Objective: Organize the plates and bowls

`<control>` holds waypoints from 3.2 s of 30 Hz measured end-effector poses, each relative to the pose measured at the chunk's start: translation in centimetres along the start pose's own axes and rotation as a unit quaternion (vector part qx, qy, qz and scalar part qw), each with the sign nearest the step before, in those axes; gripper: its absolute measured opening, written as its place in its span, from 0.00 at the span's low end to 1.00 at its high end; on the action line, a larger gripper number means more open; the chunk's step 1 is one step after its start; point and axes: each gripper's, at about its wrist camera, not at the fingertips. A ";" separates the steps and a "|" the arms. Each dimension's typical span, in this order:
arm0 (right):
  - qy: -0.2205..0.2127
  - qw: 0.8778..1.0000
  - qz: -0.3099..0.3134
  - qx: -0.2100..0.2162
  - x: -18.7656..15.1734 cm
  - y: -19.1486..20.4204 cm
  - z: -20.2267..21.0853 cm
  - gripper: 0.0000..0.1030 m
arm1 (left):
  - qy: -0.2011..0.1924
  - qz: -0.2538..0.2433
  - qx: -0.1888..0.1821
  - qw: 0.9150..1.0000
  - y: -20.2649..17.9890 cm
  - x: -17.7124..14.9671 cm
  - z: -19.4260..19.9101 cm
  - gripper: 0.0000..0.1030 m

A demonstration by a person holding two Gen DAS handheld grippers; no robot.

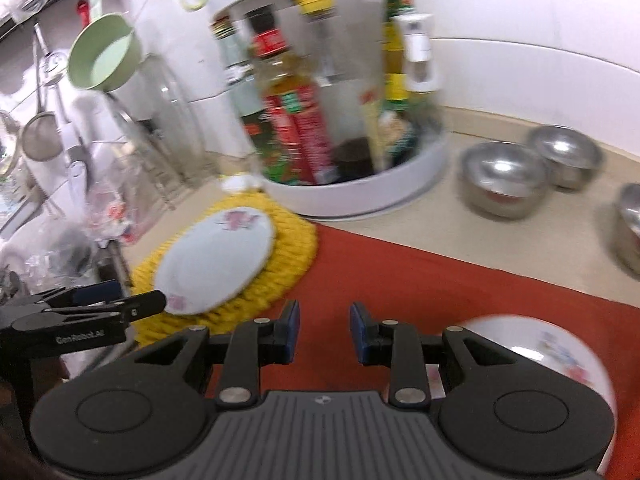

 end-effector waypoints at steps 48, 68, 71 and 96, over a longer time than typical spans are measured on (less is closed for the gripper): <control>0.083 0.995 -0.050 0.002 3.8 5.8 -17.7 0.25 | 0.063 0.016 -0.061 0.996 5.6 2.2 -12.9 0.88; 0.053 0.997 -0.059 -0.004 3.8 5.6 -14.5 0.25 | 0.060 0.017 -0.074 0.995 4.7 2.9 -10.8 0.83; 0.048 0.997 -0.065 -0.008 3.7 5.2 -14.0 0.25 | 0.056 0.011 -0.079 0.995 4.3 3.0 -10.5 0.83; -0.004 0.992 -0.117 -0.038 2.5 0.9 -7.5 0.25 | 0.029 -0.048 -0.129 0.990 -1.8 3.9 -8.8 0.83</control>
Point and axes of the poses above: each gripper's, at about its wrist camera, not at the fingertips, and z roughly against the way its jaws point, y to its left, x to its top, and after that the axes turned 7 degrees about -z, right-handed
